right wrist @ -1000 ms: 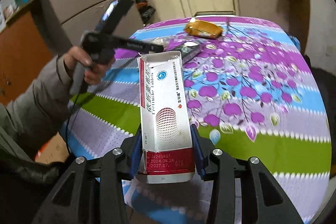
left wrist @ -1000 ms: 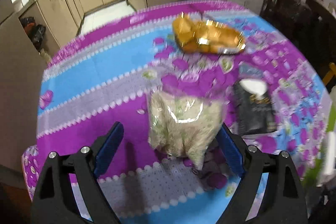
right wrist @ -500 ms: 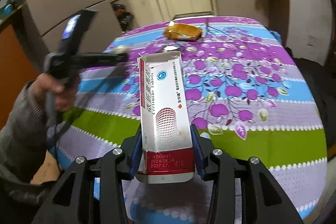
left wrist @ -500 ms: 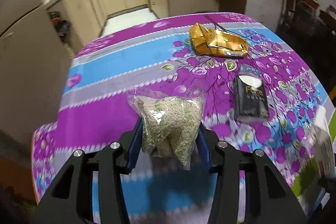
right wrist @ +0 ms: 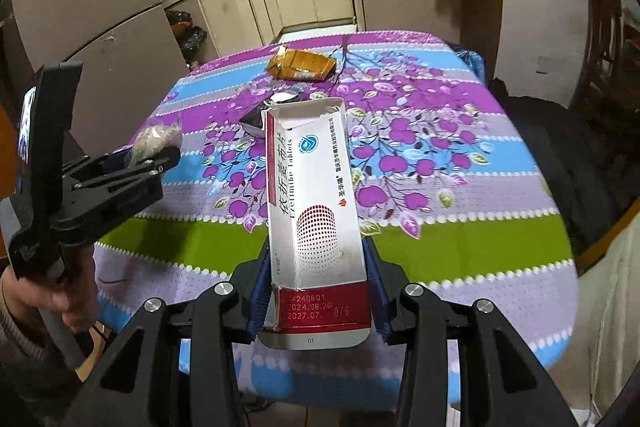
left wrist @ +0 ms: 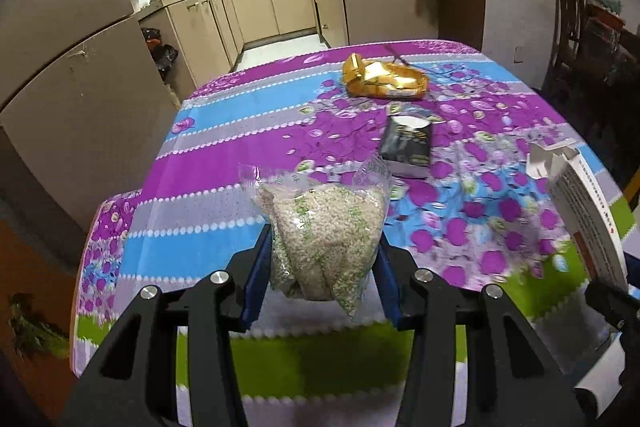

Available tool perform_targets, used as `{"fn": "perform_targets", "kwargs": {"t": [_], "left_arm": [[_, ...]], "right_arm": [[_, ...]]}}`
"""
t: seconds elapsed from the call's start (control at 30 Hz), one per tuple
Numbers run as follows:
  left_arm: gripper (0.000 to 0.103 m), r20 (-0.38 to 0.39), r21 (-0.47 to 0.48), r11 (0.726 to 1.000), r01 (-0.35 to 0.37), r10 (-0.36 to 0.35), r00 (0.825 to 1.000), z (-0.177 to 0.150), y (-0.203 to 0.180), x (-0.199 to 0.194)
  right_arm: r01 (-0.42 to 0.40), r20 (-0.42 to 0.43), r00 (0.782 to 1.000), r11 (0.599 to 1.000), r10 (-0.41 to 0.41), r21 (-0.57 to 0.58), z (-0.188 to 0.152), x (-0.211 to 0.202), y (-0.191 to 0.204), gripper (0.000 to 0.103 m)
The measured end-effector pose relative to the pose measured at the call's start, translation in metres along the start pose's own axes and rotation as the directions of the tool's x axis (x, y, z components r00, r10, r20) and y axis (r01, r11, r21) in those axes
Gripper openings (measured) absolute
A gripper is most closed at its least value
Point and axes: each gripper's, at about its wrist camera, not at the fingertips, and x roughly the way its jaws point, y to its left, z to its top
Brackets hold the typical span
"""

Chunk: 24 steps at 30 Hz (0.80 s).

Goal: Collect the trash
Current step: 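Carry the grain bag and medicine box over the white bucket with both tools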

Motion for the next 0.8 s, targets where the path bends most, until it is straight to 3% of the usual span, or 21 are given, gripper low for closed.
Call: {"fn": "perform_targets", "kwargs": {"t": [0.63,0.8], "left_arm": [[0.044,0.06,0.142,0.989,0.051,-0.06,0.996,-0.015,-0.089,-0.052],[0.044,0.07,0.207,0.975,0.085,-0.102,0.992,-0.014,-0.125,-0.06]], "right_arm": [[0.049,0.07,0.996,0.993,-0.057,0.109,-0.042,-0.071,-0.05,0.043],[0.099,0.115,0.986,0.982,-0.119,0.16,-0.05,-0.102,-0.08,0.043]]}}
